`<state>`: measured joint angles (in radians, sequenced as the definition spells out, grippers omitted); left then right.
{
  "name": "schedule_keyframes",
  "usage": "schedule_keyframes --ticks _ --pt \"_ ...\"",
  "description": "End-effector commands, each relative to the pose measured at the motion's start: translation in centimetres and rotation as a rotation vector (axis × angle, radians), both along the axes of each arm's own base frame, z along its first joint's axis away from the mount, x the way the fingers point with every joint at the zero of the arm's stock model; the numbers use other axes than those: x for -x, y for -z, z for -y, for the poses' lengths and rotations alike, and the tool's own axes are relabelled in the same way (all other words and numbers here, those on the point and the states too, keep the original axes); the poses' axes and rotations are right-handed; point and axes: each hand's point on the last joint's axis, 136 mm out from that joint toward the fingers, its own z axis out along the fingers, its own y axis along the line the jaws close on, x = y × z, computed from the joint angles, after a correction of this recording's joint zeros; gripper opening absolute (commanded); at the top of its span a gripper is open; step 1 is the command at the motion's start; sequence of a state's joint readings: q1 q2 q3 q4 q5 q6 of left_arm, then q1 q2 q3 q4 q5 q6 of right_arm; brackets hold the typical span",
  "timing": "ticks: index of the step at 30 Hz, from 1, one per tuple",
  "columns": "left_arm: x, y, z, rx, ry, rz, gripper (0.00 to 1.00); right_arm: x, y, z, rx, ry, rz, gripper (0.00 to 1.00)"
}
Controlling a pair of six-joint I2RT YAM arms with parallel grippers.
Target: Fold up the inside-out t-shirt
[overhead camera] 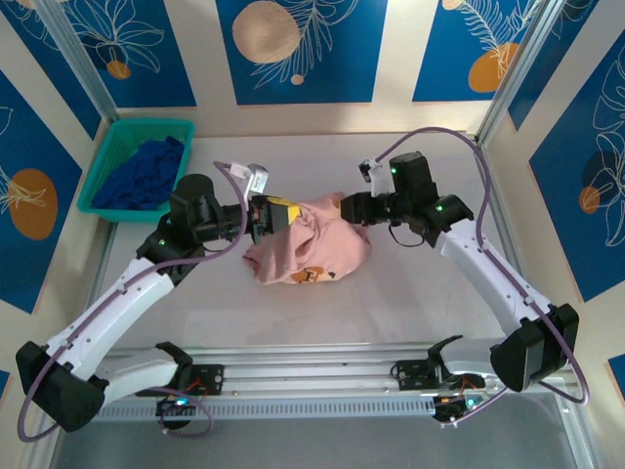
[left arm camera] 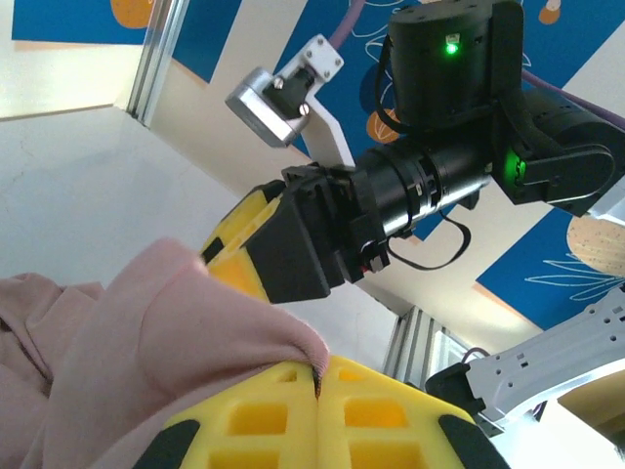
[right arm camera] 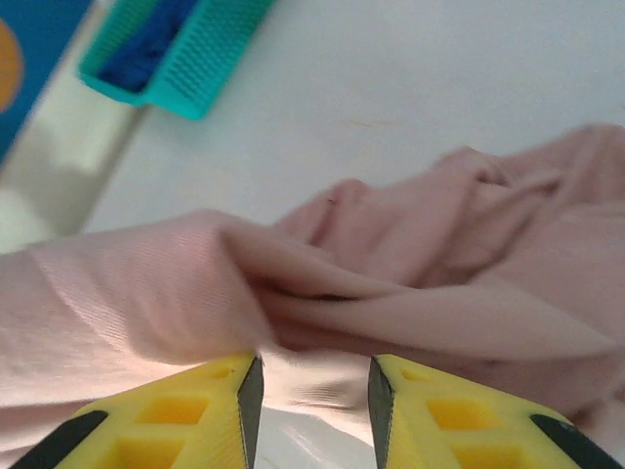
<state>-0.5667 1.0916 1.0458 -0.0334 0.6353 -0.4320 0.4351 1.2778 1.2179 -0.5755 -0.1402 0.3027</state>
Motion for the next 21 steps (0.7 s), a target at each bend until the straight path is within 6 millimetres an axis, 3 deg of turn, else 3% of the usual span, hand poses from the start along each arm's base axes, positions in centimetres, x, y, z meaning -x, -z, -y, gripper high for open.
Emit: schedule_keyframes --ticks 1,7,10,17,21 --pt "-0.6 0.4 -0.1 0.001 -0.016 -0.017 0.0 1.3 -0.8 1.0 0.129 -0.028 0.105 0.37" --pt "-1.3 1.3 0.1 -0.017 -0.029 -0.038 0.0 6.2 -2.2 -4.3 0.039 -0.316 0.287 0.35" --pt "-1.4 1.4 0.2 -0.019 -0.025 -0.045 0.0 7.1 -1.9 -6.2 0.037 -0.386 0.332 0.38" --pt "-0.9 1.6 0.1 -0.022 -0.01 -0.046 0.0 3.0 -0.7 -6.6 0.164 -0.29 0.391 0.44" --pt "-0.8 2.0 0.0 -0.029 -0.01 -0.046 0.0 2.6 -0.6 -7.4 0.149 -0.318 0.392 0.44"
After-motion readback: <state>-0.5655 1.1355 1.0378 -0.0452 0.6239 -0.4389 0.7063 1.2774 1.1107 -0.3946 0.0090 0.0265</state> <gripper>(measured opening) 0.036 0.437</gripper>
